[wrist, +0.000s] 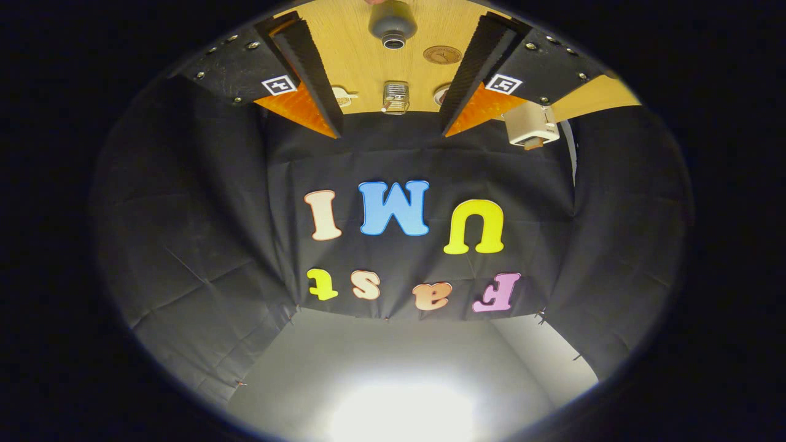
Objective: Take the bottle from table, then pour the juice into the cup, finally place the bottle on the coaster
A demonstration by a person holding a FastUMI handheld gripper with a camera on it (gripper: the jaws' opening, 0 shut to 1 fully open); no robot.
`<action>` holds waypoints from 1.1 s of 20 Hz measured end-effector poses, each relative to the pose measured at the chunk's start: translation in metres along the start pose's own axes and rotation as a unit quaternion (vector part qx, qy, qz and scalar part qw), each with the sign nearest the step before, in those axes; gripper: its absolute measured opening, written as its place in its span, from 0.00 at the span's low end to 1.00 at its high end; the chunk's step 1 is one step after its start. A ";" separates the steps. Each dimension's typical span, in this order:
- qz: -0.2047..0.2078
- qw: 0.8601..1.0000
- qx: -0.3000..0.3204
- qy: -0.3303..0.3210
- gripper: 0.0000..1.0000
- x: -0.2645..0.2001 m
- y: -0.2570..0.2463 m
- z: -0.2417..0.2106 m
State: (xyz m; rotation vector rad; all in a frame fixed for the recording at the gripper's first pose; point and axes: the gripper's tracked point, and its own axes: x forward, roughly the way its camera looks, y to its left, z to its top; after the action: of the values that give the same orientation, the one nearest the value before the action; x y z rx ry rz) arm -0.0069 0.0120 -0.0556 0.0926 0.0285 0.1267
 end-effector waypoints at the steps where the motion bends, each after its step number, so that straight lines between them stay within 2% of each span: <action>1: 0.001 1.000 -0.002 0.000 0.96 0.001 -0.001 -0.005; 12: 0.029 0.997 0.005 0.065 0.96 0.003 -0.003 -0.084; 22: 0.055 0.988 -0.013 0.141 0.96 -0.001 0.007 -0.152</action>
State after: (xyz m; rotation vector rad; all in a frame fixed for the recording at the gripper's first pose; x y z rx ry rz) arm -0.0144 0.0330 -0.2066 0.0494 0.3049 0.2495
